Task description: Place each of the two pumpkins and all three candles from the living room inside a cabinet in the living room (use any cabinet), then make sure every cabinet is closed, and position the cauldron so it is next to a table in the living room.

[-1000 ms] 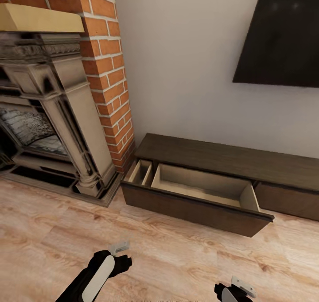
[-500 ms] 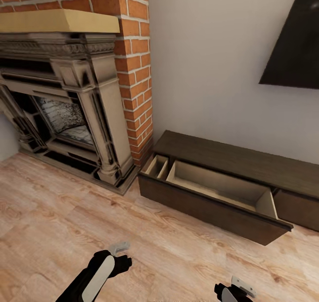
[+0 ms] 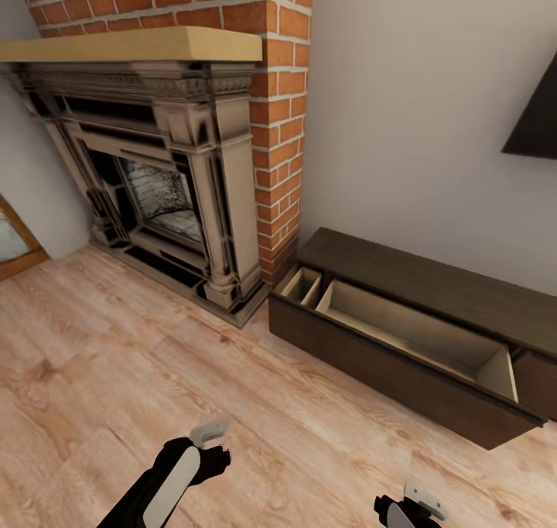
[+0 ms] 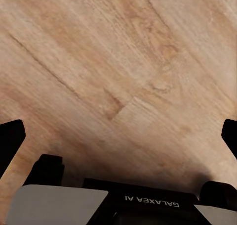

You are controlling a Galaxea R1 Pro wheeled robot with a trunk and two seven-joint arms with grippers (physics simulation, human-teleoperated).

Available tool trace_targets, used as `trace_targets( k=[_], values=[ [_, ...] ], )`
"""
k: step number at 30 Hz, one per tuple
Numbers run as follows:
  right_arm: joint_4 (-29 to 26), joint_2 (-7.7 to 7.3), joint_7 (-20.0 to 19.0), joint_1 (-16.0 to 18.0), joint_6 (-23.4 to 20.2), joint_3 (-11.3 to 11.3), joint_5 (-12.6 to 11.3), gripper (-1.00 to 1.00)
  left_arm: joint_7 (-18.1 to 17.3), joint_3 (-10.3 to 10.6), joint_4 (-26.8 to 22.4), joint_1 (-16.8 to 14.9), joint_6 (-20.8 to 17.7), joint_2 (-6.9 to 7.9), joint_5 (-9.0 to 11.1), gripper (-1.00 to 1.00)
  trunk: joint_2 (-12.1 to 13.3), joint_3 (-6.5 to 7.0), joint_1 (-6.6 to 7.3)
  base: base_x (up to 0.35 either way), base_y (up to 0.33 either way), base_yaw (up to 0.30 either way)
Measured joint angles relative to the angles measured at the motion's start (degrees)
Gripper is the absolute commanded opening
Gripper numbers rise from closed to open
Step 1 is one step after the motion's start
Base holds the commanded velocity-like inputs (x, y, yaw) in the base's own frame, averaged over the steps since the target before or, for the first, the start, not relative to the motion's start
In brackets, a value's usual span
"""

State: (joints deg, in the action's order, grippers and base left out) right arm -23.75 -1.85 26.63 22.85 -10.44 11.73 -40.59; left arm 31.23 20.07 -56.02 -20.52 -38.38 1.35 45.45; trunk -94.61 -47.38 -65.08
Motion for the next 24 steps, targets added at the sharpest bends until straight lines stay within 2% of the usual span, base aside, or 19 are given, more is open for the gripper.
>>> trace_targets(
  k=[6, 24],
  values=[
    [0.0, 0.00, 0.0, 0.0, 0.0, 0.0, 0.0, 1.00, 0.0, 0.0, 0.0, 0.0, 0.0, 0.00, 0.0, 1.00, 0.0, 0.30, 0.01, -0.103, -0.053, 0.271],
    [0.0, 0.05, 0.0, 0.0, 0.0, 0.0, 0.0, 1.00, 0.0, 0.0, 0.0, 0.0, 0.1, 0.04, 0.0, 1.00, 0.0, 1.25, 0.02, -0.003, -0.001, 0.265]
  ],
)
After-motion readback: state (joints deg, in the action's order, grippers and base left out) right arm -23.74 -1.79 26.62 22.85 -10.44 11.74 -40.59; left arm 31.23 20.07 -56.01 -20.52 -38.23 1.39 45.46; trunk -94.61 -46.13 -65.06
